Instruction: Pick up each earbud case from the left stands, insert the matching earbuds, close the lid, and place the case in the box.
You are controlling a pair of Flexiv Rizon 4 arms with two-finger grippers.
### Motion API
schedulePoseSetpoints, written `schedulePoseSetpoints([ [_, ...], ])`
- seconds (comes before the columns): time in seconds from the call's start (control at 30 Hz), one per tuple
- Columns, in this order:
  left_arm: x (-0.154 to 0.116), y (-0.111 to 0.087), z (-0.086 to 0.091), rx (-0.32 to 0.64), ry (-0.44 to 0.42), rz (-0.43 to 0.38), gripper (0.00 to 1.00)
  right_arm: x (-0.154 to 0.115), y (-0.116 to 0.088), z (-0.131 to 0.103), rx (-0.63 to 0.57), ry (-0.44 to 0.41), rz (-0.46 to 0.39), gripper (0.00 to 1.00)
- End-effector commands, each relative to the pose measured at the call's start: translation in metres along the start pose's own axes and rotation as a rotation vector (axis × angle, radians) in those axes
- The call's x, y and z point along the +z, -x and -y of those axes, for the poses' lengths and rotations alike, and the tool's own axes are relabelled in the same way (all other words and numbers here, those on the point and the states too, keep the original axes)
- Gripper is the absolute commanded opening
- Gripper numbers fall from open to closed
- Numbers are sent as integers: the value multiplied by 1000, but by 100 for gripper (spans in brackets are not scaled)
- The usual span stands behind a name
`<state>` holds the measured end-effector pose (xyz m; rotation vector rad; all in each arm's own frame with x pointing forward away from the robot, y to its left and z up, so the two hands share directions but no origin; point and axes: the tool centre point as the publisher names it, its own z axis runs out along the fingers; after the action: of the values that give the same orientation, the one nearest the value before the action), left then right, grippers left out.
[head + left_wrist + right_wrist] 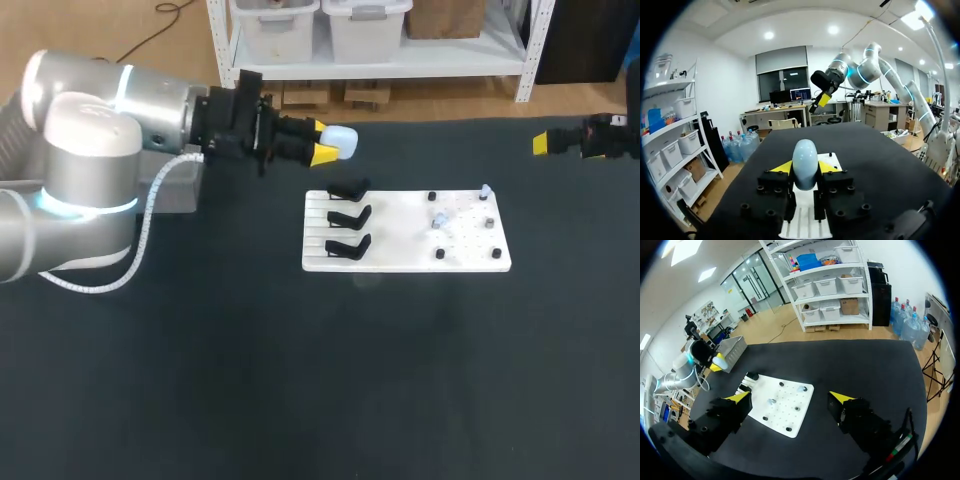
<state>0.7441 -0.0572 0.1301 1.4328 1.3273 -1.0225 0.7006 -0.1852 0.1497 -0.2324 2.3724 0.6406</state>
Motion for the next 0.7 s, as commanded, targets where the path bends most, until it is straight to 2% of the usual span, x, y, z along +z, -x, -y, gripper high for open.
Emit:
schedulePoseSetpoints([
  [0.03,-12,10,22,-3,137,1,0,0,0,0,0,-1,0,100],
  [0.23,-22,27,33,-6,173,18,0,0,0,0,0,-1,0,100],
  [0.37,-25,35,40,-22,162,39,0,0,0,0,0,-1,0,100],
  [0.6,-26,39,49,-82,53,63,0,0,0,0,0,-1,0,100],
  [0.7,-26,39,50,-90,42,65,0,0,0,0,0,-1,0,100],
])
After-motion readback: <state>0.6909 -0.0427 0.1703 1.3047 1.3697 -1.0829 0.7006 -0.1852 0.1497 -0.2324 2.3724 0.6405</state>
